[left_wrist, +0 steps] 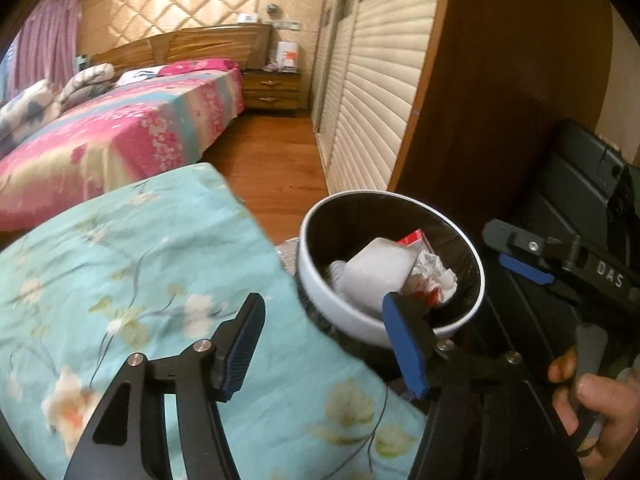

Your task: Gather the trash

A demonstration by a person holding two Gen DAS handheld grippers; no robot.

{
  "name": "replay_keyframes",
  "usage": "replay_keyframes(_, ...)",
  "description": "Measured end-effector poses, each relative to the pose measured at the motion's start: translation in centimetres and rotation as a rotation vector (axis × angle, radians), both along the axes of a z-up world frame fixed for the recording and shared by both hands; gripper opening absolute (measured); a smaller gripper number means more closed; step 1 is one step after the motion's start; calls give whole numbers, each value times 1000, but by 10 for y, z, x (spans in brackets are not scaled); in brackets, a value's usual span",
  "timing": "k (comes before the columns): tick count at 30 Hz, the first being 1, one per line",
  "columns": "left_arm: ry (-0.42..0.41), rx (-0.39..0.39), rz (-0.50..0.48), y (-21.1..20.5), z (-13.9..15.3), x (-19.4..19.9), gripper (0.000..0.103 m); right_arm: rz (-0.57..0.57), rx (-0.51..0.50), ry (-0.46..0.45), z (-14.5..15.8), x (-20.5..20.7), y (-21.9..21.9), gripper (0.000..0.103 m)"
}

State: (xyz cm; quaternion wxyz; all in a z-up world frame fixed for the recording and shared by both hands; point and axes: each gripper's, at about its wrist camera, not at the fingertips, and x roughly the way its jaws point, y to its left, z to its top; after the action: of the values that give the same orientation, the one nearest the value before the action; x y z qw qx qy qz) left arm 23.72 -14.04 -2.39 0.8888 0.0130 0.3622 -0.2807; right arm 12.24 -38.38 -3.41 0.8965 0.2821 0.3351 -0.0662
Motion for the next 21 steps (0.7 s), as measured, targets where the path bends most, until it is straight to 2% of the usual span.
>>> replay_keyframes(3,-3,-30,27,20,1,-16,62,7,-29,-21,6,-13,17,86)
replay_keyframes(6,-16,-51,60,39,0,-32,68,18,-48,-38,9,-22,35,91)
replay_keyframes(13,-40,-80,113,73,-2,-66,72,57,-112,-55,12,-41,73,91)
replay_keyframes(21,-150,-79,164,98,10,-105,75,88,-197,-107,27,-55,100,93)
